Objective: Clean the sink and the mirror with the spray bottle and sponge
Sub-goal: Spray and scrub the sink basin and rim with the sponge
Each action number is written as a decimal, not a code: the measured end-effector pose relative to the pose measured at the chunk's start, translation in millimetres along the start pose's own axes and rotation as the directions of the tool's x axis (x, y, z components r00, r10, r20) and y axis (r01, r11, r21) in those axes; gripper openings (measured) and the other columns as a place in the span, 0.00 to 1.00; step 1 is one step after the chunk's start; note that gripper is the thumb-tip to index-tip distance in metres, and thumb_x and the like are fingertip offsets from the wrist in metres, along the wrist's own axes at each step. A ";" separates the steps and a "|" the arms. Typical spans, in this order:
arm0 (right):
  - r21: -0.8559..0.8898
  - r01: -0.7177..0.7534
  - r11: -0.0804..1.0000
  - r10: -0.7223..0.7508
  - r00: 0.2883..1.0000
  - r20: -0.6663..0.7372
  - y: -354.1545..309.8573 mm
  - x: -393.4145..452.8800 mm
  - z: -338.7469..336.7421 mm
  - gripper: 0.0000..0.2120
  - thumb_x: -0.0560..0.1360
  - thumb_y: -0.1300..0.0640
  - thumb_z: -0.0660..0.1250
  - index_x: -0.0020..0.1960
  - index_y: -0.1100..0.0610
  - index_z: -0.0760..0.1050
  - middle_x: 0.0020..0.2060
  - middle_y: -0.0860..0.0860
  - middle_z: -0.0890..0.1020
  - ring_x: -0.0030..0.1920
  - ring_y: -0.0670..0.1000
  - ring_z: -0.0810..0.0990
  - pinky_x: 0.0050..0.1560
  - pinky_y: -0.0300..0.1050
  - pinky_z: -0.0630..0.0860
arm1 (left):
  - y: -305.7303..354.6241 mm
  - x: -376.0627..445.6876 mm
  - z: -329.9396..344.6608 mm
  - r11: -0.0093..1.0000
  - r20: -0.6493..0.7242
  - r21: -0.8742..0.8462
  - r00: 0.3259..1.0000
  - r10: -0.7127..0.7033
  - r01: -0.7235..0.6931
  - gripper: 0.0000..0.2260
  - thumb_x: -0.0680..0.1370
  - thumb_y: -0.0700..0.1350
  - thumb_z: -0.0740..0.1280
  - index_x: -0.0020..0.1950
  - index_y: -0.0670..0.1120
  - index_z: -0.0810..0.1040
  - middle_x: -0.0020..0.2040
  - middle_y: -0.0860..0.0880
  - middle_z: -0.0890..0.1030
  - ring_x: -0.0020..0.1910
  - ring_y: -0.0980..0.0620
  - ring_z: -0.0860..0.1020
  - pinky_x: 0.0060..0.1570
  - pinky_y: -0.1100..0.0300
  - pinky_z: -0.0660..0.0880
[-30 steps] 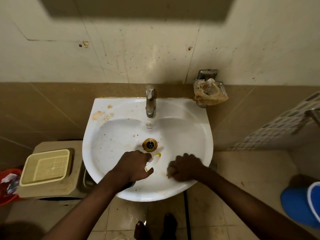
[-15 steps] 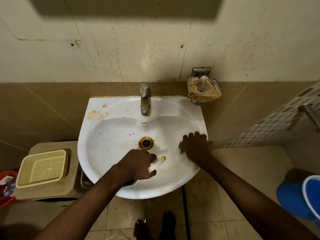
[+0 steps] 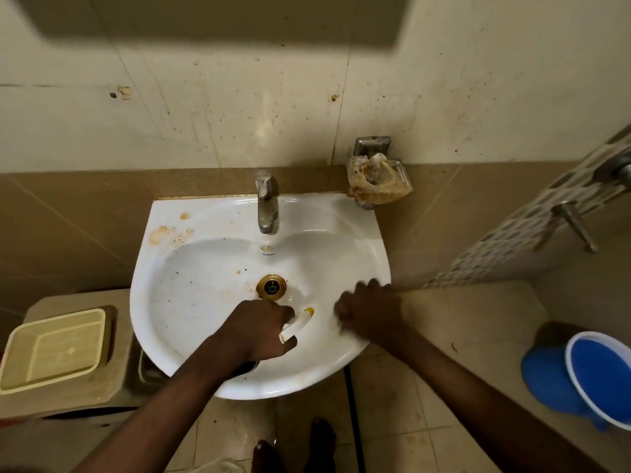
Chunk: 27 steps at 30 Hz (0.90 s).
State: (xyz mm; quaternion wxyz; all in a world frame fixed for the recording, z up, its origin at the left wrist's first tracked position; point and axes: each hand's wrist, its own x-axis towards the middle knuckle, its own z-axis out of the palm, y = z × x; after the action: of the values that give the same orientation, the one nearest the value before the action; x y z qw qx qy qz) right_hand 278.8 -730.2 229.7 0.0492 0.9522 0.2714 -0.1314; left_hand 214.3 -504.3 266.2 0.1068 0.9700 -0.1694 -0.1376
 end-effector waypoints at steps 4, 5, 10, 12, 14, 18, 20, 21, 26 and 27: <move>0.253 -0.274 0.928 0.339 0.901 -0.270 42.6 32.7 1.9 0.21 0.65 0.52 0.73 0.58 0.51 0.77 0.49 0.58 0.76 0.48 0.64 0.74 0.40 0.55 0.73 | 18.5 17.3 -3.2 1.000 -0.008 0.012 1.000 0.013 -0.013 0.13 0.73 0.56 0.59 0.48 0.48 0.74 0.44 0.49 0.81 0.45 0.48 0.79 0.38 0.61 0.66; 0.307 -0.302 0.903 0.388 0.879 -0.276 39.6 35.2 2.4 0.21 0.65 0.53 0.73 0.58 0.51 0.77 0.48 0.58 0.76 0.47 0.64 0.74 0.39 0.55 0.74 | 22.7 23.0 -2.7 1.000 0.007 0.024 1.000 0.020 -0.020 0.11 0.74 0.55 0.60 0.47 0.48 0.74 0.44 0.49 0.82 0.45 0.48 0.79 0.37 0.61 0.65; 0.248 -0.216 0.944 0.286 0.911 -0.298 17.7 -18.0 36.9 0.20 0.67 0.43 0.58 0.53 0.49 0.78 0.48 0.51 0.79 0.48 0.59 0.75 0.43 0.48 0.70 | 36.4 42.3 -1.6 0.998 0.014 0.063 1.000 0.012 -0.013 0.11 0.75 0.54 0.61 0.48 0.47 0.74 0.45 0.46 0.82 0.47 0.46 0.79 0.38 0.61 0.65; 0.285 -0.133 0.949 0.231 0.910 -0.345 7.1 -41.2 45.8 0.20 0.67 0.45 0.58 0.52 0.52 0.78 0.46 0.50 0.81 0.47 0.57 0.77 0.44 0.49 0.71 | 39.1 46.8 -2.1 0.997 0.015 0.077 1.000 -0.001 0.000 0.13 0.76 0.53 0.61 0.52 0.45 0.75 0.46 0.45 0.82 0.48 0.45 0.79 0.39 0.60 0.65; 0.245 -0.146 0.958 0.226 0.913 -0.340 5.5 -32.7 42.0 0.17 0.67 0.47 0.60 0.50 0.54 0.78 0.44 0.52 0.81 0.45 0.58 0.77 0.42 0.51 0.73 | 39.8 49.4 -1.9 0.997 0.025 0.073 0.999 -0.025 0.023 0.13 0.75 0.53 0.61 0.51 0.45 0.75 0.47 0.44 0.82 0.48 0.44 0.79 0.40 0.59 0.68; 0.070 -0.412 0.909 0.416 0.877 -0.242 14.1 20.0 11.7 0.15 0.62 0.53 0.74 0.46 0.58 0.78 0.41 0.57 0.78 0.39 0.60 0.77 0.38 0.50 0.73 | 35.7 48.8 -1.4 0.995 -0.007 0.076 0.998 -0.065 0.066 0.13 0.76 0.54 0.61 0.50 0.46 0.76 0.47 0.45 0.82 0.51 0.45 0.78 0.46 0.58 0.71; -0.103 -0.364 0.926 0.345 0.924 -0.167 4.7 31.1 4.6 0.10 0.66 0.54 0.72 0.46 0.58 0.79 0.42 0.56 0.78 0.43 0.59 0.77 0.42 0.50 0.73 | 31.8 45.1 -2.3 0.991 -0.019 0.102 0.996 -0.083 0.085 0.16 0.76 0.54 0.61 0.57 0.46 0.76 0.51 0.46 0.81 0.53 0.46 0.77 0.43 0.61 0.63; -0.141 -0.300 0.944 0.286 0.952 -0.114 -4.5 30.8 9.8 0.10 0.71 0.54 0.67 0.48 0.58 0.79 0.44 0.56 0.78 0.47 0.60 0.76 0.46 0.51 0.73 | 28.9 42.5 -3.2 0.989 -0.024 0.108 0.995 -0.096 0.098 0.16 0.76 0.55 0.62 0.58 0.47 0.76 0.52 0.46 0.80 0.54 0.46 0.77 0.43 0.61 0.61; 0.020 -0.037 0.999 0.032 0.975 0.219 -58.9 -4.5 12.2 0.15 0.74 0.47 0.63 0.56 0.56 0.75 0.52 0.55 0.76 0.55 0.59 0.72 0.55 0.54 0.66 | 16.3 32.9 -7.8 0.981 -0.027 0.062 0.983 -0.182 0.184 0.16 0.76 0.55 0.61 0.56 0.46 0.76 0.49 0.46 0.78 0.53 0.45 0.77 0.47 0.57 0.71; 0.063 -0.035 0.997 0.018 0.969 0.246 -57.9 -4.6 4.5 0.16 0.75 0.46 0.63 0.57 0.56 0.74 0.54 0.54 0.75 0.57 0.59 0.72 0.56 0.54 0.66 | 15.8 31.7 -9.6 0.979 -0.021 0.071 0.982 -0.189 0.190 0.16 0.76 0.55 0.61 0.56 0.46 0.75 0.47 0.46 0.77 0.53 0.45 0.77 0.47 0.57 0.70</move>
State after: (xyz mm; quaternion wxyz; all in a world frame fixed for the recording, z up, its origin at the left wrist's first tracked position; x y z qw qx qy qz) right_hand 243.4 -684.3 225.3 0.0523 0.9333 0.2461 -0.2563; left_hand 241.1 -528.6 271.9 0.0590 0.9859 -0.0806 -0.1342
